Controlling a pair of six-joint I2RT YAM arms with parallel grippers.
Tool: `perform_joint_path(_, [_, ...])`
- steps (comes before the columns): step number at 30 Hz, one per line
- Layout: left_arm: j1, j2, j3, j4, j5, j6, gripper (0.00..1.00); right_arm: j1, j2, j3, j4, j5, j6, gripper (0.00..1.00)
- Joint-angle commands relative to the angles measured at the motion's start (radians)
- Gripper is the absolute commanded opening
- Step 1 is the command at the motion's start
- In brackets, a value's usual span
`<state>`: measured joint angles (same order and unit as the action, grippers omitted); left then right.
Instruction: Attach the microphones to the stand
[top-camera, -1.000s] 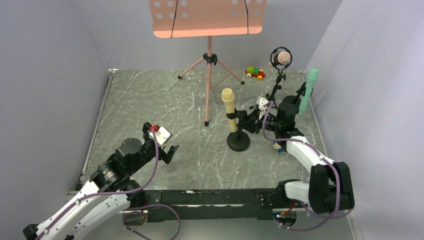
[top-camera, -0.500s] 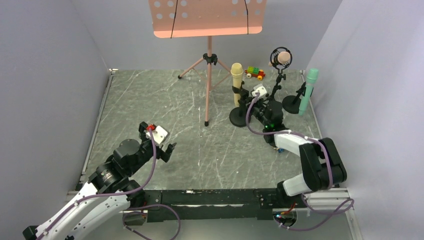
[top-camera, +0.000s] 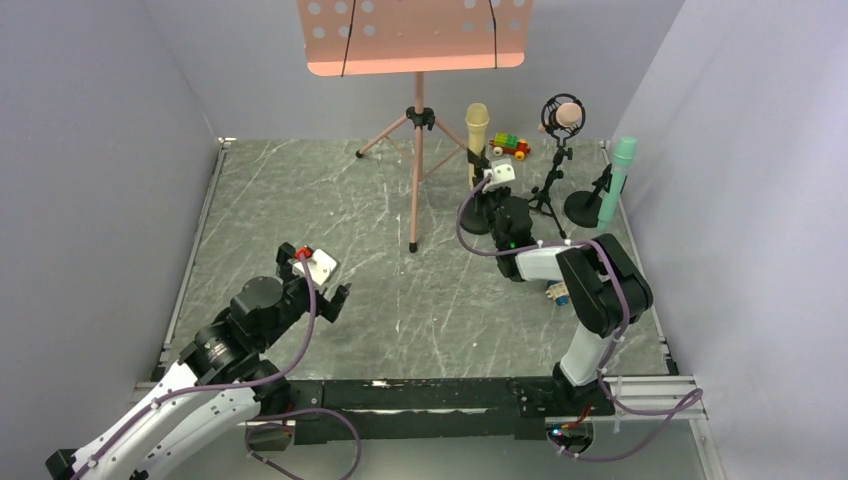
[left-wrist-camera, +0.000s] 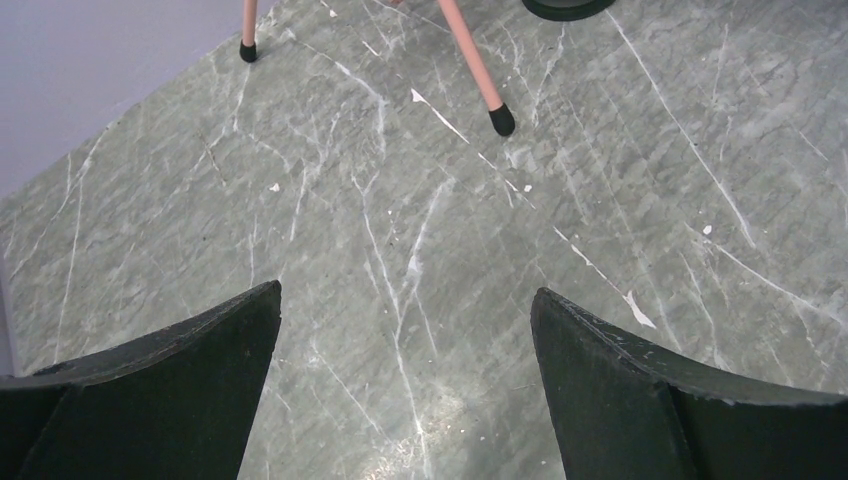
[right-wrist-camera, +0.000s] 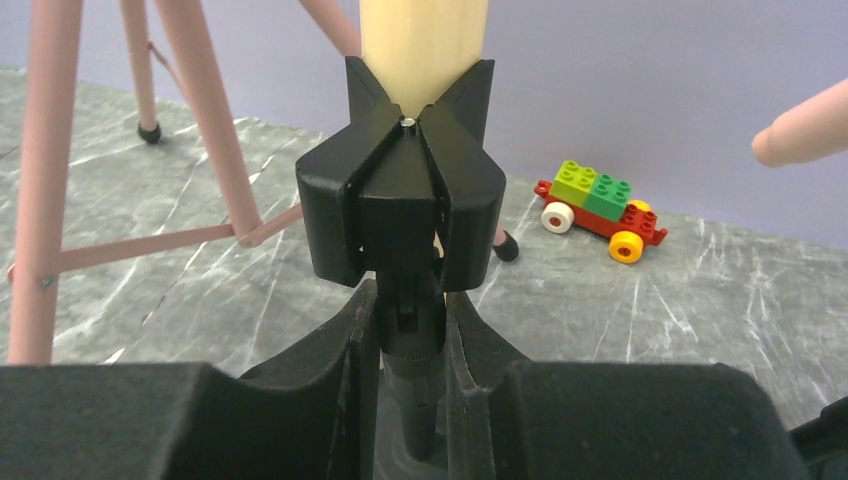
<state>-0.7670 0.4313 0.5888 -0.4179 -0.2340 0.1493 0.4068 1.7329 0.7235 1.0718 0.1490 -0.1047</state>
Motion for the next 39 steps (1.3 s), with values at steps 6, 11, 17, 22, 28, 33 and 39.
perform_joint_path(6, [0.003,0.006,-0.004,0.010,-0.011,0.012,0.99,0.038,0.060,0.071,0.246,0.205,0.035,0.00])
perform_joint_path(11, [0.003,0.003,-0.001,0.009,-0.008,0.010,0.99,0.039,0.053,0.045,0.233,0.168,0.067,0.11])
perform_joint_path(17, [0.003,-0.006,-0.001,0.008,-0.003,0.008,0.99,0.038,0.029,0.010,0.245,0.092,0.057,0.37])
perform_joint_path(22, [0.003,-0.014,0.000,0.006,0.001,0.006,0.99,0.038,0.003,-0.002,0.223,0.081,0.054,0.62])
perform_joint_path(28, [0.002,-0.031,0.002,0.004,0.004,0.000,0.99,0.031,-0.070,-0.034,0.160,0.065,0.053,0.94])
perform_joint_path(33, [0.003,-0.064,0.002,0.010,0.012,-0.009,0.99,-0.005,-0.206,-0.078,0.009,0.020,0.066,1.00])
perform_joint_path(39, [0.004,-0.109,0.009,0.043,0.021,-0.095,0.99,-0.036,-0.505,-0.135,-0.424,-0.103,-0.041,1.00])
